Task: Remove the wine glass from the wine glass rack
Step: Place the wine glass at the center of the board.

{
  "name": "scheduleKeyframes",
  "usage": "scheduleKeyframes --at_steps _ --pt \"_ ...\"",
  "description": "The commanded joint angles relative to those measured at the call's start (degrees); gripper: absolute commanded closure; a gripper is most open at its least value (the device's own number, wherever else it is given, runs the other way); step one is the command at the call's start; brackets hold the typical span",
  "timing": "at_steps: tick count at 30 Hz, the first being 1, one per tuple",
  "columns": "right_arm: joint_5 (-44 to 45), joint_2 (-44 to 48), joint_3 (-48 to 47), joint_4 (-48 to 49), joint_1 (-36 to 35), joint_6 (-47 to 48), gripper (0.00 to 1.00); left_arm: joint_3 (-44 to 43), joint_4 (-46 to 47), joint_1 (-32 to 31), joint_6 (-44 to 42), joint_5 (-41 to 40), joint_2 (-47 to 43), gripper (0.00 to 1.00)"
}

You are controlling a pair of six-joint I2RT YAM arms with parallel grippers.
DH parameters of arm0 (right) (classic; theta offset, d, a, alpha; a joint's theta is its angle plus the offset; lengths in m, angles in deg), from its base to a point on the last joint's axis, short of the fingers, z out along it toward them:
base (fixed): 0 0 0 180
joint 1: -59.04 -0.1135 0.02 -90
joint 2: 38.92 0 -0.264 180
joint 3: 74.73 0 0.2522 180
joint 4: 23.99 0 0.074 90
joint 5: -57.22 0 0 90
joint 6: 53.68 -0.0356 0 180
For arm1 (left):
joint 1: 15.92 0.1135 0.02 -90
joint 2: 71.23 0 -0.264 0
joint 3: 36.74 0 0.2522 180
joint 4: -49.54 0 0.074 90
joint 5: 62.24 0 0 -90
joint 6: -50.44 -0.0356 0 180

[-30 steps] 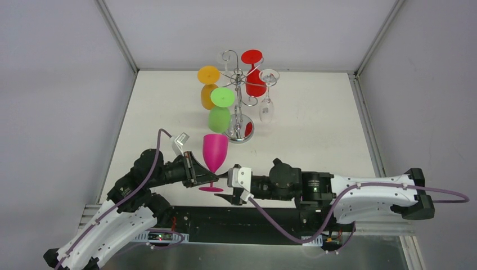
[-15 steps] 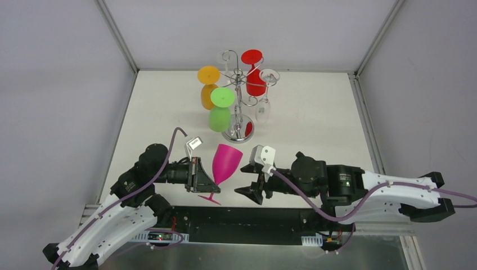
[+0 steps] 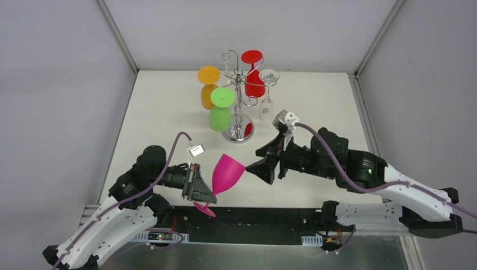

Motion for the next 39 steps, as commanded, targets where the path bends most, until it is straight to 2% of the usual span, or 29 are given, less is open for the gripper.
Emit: scheduleKeyframes --at_steps 1,8,15,17,26,33,39 --pt "-10.4 -1.3 -2.5 -1.8 4.6 -7.8 0.34 -0.4 0.3 0.5 -3.9 5.2 -2.1 1.0" --pt "-28.9 -3.6 -2.0 2.0 14.2 -15.7 0.36 -0.8 0.3 0.6 -6.0 7.5 -5.1 1.0" --pt "-43.1 -7.6 -2.0 7.4 16.3 -19.9 0.37 -0.2 0.3 0.6 -6.3 9.0 -6.5 1.0" --pt "-44.6 -9.1 -2.7 7.5 16.3 -20.5 0.4 -0.1 0.3 0.5 -6.3 9.0 -6.7 1.0" --pt "-48.8 -13.1 -2.7 10.5 16.2 -21.1 0.43 -0.5 0.3 0.6 -6.8 9.4 -7.1 1.0" --pt "-55.9 -15.2 -2.6 12.9 15.1 -21.4 0.53 -0.8 0.3 0.5 -7.1 9.5 -7.2 1.0" --pt "-56.2 -16.6 -3.6 11.2 13.5 -20.3 0.6 -0.8 0.3 0.5 -6.8 9.6 -7.3 1.0"
